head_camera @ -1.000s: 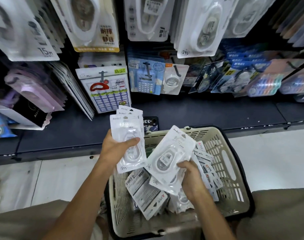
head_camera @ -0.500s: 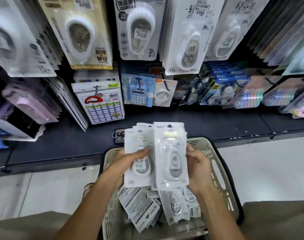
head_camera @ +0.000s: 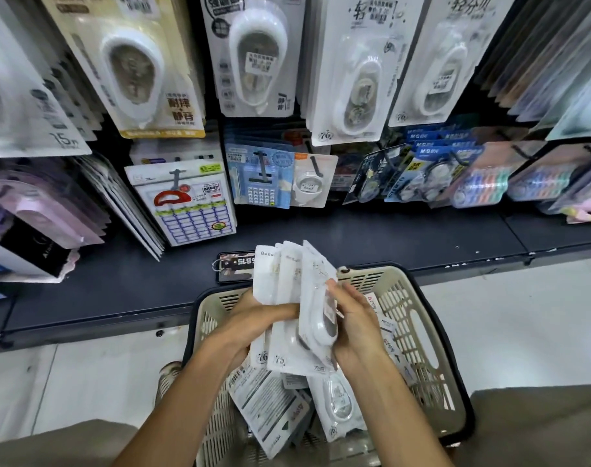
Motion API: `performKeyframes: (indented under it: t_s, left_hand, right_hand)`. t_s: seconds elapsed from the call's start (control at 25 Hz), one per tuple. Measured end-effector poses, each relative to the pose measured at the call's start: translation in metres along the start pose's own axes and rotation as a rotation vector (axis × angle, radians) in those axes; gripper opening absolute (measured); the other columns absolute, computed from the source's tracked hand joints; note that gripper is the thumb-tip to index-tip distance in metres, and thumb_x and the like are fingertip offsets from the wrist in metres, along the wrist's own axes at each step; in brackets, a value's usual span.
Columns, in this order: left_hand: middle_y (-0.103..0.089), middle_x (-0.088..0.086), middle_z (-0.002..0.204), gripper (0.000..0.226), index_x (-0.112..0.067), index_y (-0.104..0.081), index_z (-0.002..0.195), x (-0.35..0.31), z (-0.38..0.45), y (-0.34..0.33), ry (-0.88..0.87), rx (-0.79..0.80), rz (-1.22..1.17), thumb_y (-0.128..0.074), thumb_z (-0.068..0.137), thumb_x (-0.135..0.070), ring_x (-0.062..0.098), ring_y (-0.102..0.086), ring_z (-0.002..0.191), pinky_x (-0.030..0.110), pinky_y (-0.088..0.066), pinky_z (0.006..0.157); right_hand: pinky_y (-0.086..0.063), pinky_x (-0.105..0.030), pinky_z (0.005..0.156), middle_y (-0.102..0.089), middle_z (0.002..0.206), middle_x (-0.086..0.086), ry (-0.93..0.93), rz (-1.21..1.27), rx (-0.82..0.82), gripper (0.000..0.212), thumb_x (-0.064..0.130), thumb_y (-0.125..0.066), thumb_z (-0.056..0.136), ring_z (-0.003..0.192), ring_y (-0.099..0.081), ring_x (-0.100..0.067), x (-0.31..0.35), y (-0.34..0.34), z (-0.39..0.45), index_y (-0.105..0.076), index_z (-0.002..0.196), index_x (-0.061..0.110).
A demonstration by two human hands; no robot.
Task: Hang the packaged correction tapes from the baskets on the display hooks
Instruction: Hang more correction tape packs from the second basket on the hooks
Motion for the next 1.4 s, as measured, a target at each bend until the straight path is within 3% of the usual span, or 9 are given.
performKeyframes:
  t_s: [0.12,0.24,0.36,0.56,0.76,0.92,1.04,1.24,1.4]
  left_hand:
    - [-0.08,-0.004,0.105,0.058,-0.041,-0.079,0.097,-0.012,0.002,-0.014,-0.02,0.106,0.129,-0.094,0.044,-0.025,0.014,-0.077,0.096,0.031,-0.061,0.077]
    - [-0.081,0.0,0.103,0.066,-0.028,-0.079,0.1,-0.016,0.005,-0.023,-0.031,0.044,0.114,-0.091,0.037,-0.015,0.02,-0.076,0.099,0.043,-0.061,0.088]
    - [-0.081,-0.004,0.099,0.062,-0.032,-0.079,0.098,-0.036,-0.002,-0.034,-0.127,-0.009,0.078,-0.094,0.04,-0.021,0.014,-0.078,0.093,0.03,-0.063,0.072]
    - [-0.081,-0.006,0.089,0.052,-0.024,-0.069,0.108,-0.102,-0.027,-0.038,-0.266,-0.093,0.081,-0.09,0.065,-0.005,0.01,-0.077,0.078,0.023,-0.058,0.061]
    - [-0.08,0.008,0.096,0.048,-0.028,-0.075,0.094,-0.179,-0.072,-0.076,-0.411,0.054,0.197,-0.092,0.049,-0.02,0.025,-0.077,0.09,0.04,-0.063,0.079]
    - [-0.08,0.006,0.101,0.06,-0.03,-0.077,0.097,-0.231,-0.092,-0.075,-0.534,0.074,0.127,-0.092,0.039,-0.028,0.024,-0.078,0.093,0.039,-0.06,0.08]
    - [-0.081,0.009,0.099,0.053,-0.037,-0.079,0.09,-0.251,-0.096,-0.067,-0.614,0.091,0.031,-0.09,0.039,-0.025,0.025,-0.078,0.088,0.032,-0.061,0.066]
    - [-0.081,0.008,0.096,0.056,-0.035,-0.08,0.09,-0.251,-0.093,-0.067,-0.635,0.129,-0.008,-0.09,0.036,-0.025,0.024,-0.079,0.083,0.026,-0.06,0.062]
    - [-0.078,0.015,0.107,0.086,-0.019,-0.066,0.12,-0.246,-0.091,-0.071,-0.623,0.186,0.033,-0.091,0.037,-0.023,0.032,-0.077,0.094,0.031,-0.061,0.068]
  right_hand:
    - [-0.061,-0.052,0.079,-0.075,0.103,-0.014,0.019,0.122,-0.025,0.044,0.01,-0.077,0.084,0.091,-0.074,-0.029,0.005,0.005,0.006,-0.056,0.123,0.015]
    - [-0.062,-0.043,0.073,-0.075,0.092,-0.011,0.129,-0.001,0.068,0.039,0.022,-0.083,0.073,0.079,-0.073,-0.023,0.031,-0.005,0.0,-0.061,0.104,0.013]
    - [-0.062,-0.045,0.071,-0.075,0.106,-0.01,0.173,-0.323,0.229,0.061,0.032,-0.091,0.056,0.09,-0.073,-0.028,0.054,-0.01,-0.02,-0.066,0.11,0.021]
    - [-0.059,-0.04,0.068,-0.074,0.108,-0.005,0.514,-0.397,0.144,0.046,0.003,-0.08,0.079,0.079,-0.074,-0.022,0.148,0.007,-0.048,-0.065,0.111,0.032]
    - [-0.059,-0.028,0.079,-0.071,0.124,0.002,0.85,-0.433,0.597,0.069,0.004,-0.087,0.066,0.107,-0.071,-0.018,0.259,-0.05,-0.119,-0.066,0.126,0.03]
    - [-0.056,-0.021,0.084,-0.073,0.118,0.013,0.95,-0.482,0.491,0.049,0.011,-0.081,0.073,0.107,-0.068,-0.003,0.317,-0.089,-0.13,-0.069,0.117,0.027]
    - [-0.051,-0.009,0.064,-0.076,0.098,0.021,0.95,-0.642,0.332,0.028,0.008,-0.077,0.084,0.085,-0.069,0.009,0.326,-0.096,-0.115,-0.074,0.105,0.026]
    - [-0.053,-0.023,0.063,-0.077,0.093,0.015,0.979,-0.582,0.117,0.016,0.018,-0.078,0.085,0.085,-0.072,-0.008,0.329,-0.066,-0.094,-0.077,0.095,0.03]
    - [-0.055,-0.025,0.061,-0.077,0.088,0.0,0.917,-0.499,0.26,0.021,0.024,-0.081,0.073,0.08,-0.069,-0.019,0.321,-0.064,-0.099,-0.079,0.094,0.023]
Point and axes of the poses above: each hand's wrist, its own z-axis towards the middle knuckle, its own y-axis out of the back of the hand, x = y × z, the point moved 7 cm from there along z, towards the middle knuckle
